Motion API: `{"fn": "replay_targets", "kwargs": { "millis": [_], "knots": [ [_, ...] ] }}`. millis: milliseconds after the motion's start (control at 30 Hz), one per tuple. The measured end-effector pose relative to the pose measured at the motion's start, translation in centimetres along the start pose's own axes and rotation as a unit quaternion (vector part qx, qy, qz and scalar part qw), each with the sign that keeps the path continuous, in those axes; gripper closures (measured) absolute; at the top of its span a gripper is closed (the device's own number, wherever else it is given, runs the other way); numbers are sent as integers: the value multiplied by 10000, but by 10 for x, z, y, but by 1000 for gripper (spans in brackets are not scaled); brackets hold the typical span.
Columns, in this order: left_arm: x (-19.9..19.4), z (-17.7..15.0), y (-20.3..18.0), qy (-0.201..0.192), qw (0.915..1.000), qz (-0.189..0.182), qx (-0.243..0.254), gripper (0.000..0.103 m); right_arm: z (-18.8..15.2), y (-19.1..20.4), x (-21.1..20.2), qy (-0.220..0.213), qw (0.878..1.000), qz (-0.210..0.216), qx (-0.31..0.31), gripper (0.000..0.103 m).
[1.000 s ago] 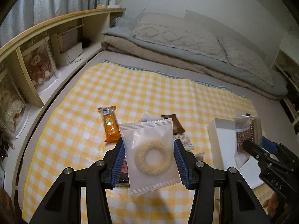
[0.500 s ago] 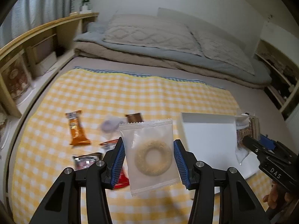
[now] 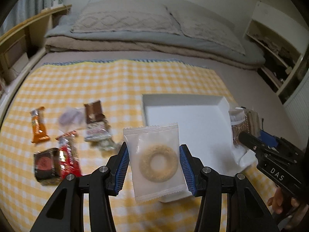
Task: Organize snacks
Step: 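Carry both packets over the white tray and release them inside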
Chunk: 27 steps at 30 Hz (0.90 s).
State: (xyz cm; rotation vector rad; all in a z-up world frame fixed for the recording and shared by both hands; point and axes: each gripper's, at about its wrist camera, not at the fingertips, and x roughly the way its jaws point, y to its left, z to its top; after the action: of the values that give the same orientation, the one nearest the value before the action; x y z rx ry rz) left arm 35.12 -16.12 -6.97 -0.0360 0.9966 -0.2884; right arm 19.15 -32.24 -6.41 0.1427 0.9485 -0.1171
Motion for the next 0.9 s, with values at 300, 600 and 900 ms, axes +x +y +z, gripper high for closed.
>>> {"fn": "replay_targets", "kwargs": {
  "millis": [300,600,900],
  "knots": [
    [61,-1,-19,649,9966,-430,-259,53,-14,-33,16,413,9990,-106,120,50],
    [107,-6,-30,1002,9935,-421,-340,53,-24,-41,41,876,9960,-118,101,50],
    [118,-9,-28,1003,9933,-403,-417,50,-27,-35,49,1022,9947,-61,32,50]
  ]
}}
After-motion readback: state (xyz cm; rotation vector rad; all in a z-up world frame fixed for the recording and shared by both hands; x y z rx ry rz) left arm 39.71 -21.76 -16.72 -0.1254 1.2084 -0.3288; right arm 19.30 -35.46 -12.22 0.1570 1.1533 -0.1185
